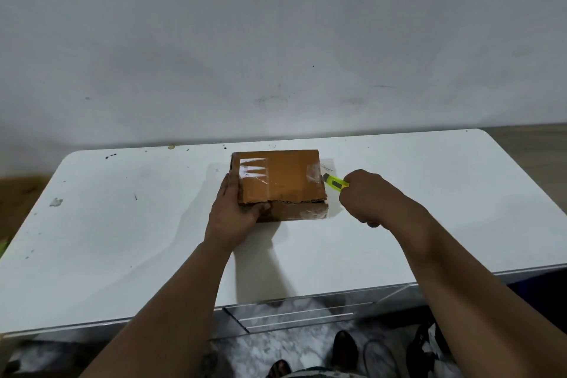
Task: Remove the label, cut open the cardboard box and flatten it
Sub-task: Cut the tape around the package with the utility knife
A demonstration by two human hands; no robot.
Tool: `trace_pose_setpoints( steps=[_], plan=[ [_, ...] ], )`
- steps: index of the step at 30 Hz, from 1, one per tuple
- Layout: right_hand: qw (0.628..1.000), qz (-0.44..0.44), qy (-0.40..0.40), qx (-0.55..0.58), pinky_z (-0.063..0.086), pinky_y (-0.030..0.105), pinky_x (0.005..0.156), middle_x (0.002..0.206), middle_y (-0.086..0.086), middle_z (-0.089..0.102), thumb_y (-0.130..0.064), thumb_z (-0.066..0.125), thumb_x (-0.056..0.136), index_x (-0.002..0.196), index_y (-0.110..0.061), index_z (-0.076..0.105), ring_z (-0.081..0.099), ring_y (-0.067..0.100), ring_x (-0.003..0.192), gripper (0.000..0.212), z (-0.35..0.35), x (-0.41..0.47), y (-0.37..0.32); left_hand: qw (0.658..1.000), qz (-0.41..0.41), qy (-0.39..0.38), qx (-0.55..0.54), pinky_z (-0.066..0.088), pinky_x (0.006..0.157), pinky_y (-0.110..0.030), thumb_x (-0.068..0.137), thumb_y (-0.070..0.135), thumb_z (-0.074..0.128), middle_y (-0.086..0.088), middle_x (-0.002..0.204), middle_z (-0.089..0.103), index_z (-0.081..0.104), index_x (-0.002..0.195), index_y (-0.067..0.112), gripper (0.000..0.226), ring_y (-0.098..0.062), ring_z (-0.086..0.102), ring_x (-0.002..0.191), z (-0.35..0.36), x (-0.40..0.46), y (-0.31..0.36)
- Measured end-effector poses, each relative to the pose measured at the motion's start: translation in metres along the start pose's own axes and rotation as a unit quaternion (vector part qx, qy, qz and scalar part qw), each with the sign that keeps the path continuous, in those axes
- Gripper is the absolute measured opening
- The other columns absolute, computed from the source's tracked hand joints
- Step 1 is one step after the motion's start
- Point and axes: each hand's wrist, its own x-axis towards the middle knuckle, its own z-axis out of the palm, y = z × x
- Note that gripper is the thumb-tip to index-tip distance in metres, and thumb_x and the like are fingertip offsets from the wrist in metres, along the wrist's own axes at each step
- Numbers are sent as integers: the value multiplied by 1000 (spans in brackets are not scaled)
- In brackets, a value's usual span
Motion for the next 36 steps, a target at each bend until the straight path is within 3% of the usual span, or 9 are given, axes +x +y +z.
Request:
trace_pose_setpoints(
  steps=[3, 6, 11, 15, 20, 23, 26, 29, 36],
  plan=[
    [1000, -6, -18, 5, 35, 23, 46, 68, 16, 50, -2, 38, 77, 87, -3, 52, 42, 26, 47, 17, -4, 0, 1, 1000, -1, -10, 9, 42, 111, -45, 71, 50, 75, 13, 158, 34, 0, 156, 51, 113, -18, 43, 140, -2, 1, -1],
    [999, -4, -33, 2, 32, 22, 45, 64, 15, 49, -1, 37, 76, 84, -5, 51, 41, 25, 47, 17, -9, 1, 0, 1000, 12, -18, 9, 43, 108, -40, 75, 42, 80, 15, 154, 39, 0, 155, 53, 114, -15, 46, 136, -4, 1, -2],
    [999, -5, -29, 12, 31, 21, 44, 63, 12, 46, -1, 37, 79, 79, -7, 47, 38, 23, 46, 12, -10, 2, -3, 999, 20, -17, 20, 42, 107, -35, 76, 47, 80, 15, 156, 37, 6, 158, 46, 110, -15, 45, 138, -4, 3, -6],
    [998, 6, -16, 61, 30, 21, 44, 68, 11, 44, -3, 36, 81, 82, -9, 43, 41, 23, 48, 10, -1, 7, 0, 1000, 18, -5, 23, 39, 98, -27, 79, 49, 79, 14, 154, 38, 9, 159, 40, 107, -14, 46, 135, 0, 4, -7],
    [994, -48, 55, -78, 29, 28, 49, 85, 7, 50, -9, 42, 88, 91, -12, 45, 43, 20, 61, 5, 20, 3, 5, 1000, 13, 10, 13, 39, 96, -28, 80, 46, 79, 13, 153, 37, 5, 160, 40, 108, -6, 44, 131, 2, 2, -4],
    [998, -29, 43, 29, 35, 24, 46, 80, 9, 53, -8, 39, 86, 87, -9, 49, 46, 23, 54, 10, 19, 5, 11, 1000, 9, 16, 8, 39, 97, -28, 80, 41, 80, 13, 154, 37, 1, 159, 42, 111, -11, 44, 134, 3, 1, -2],
    [988, 0, 63, 144, 44, 29, 49, 79, 10, 54, -7, 38, 80, 96, -9, 58, 50, 30, 55, 26, 7, 11, 19, 1000, 9, 17, 11, 38, 98, -28, 80, 42, 80, 13, 155, 37, 3, 159, 41, 110, -13, 43, 136, 3, 1, -3],
    [975, 6, 54, 215, 48, 28, 47, 78, 8, 53, -9, 37, 82, 95, -12, 58, 48, 25, 51, 25, 3, 15, 22, 1000, 15, 13, 7, 38, 96, -27, 81, 42, 80, 15, 155, 37, 3, 159, 42, 110, -5, 43, 131, 2, 0, -3],
    [968, 13, 35, 250, 50, 27, 47, 84, 11, 56, -9, 37, 86, 100, -10, 59, 51, 24, 55, 26, 15, 33, 15, 1000, 17, 0, 4, 40, 93, -27, 81, 42, 80, 16, 153, 37, -1, 158, 47, 112, -4, 44, 128, -1, 0, 0]
  ],
)
